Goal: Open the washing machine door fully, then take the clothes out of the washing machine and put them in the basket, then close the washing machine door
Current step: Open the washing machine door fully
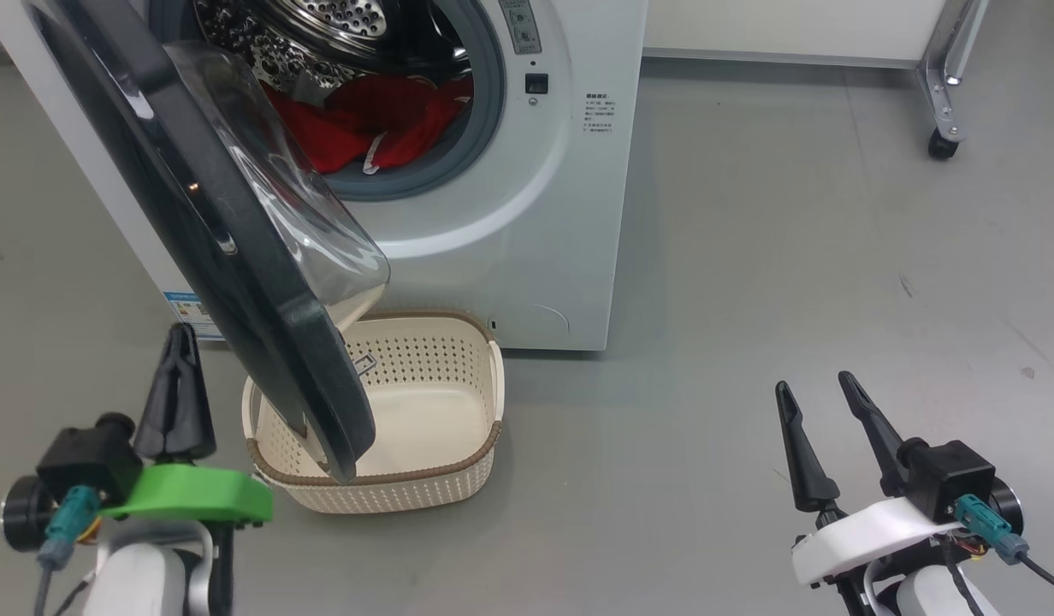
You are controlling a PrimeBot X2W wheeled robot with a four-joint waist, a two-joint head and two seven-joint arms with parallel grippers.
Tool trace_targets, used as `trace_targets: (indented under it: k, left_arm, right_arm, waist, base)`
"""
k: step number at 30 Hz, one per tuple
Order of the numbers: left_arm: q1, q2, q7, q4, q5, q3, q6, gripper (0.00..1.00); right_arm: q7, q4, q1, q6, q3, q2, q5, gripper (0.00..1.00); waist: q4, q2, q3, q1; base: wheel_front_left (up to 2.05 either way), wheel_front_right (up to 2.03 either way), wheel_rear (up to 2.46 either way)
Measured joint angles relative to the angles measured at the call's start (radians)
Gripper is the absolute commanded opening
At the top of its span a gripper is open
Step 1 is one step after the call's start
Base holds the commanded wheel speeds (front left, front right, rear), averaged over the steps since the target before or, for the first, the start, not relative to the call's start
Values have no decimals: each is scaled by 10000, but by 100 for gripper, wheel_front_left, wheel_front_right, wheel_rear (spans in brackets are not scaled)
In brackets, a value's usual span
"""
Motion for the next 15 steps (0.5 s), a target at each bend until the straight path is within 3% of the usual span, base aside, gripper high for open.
trace_targets:
  k: [15]
  left_arm:
    - [-1974, 823, -46, -1488, 514, 393, -221, 0]
  right_arm:
    - [0, 86, -1, 259, -188, 267, -307, 100]
  waist:
    - [-50, 0, -55, 0]
  base:
    - [0, 0, 0]
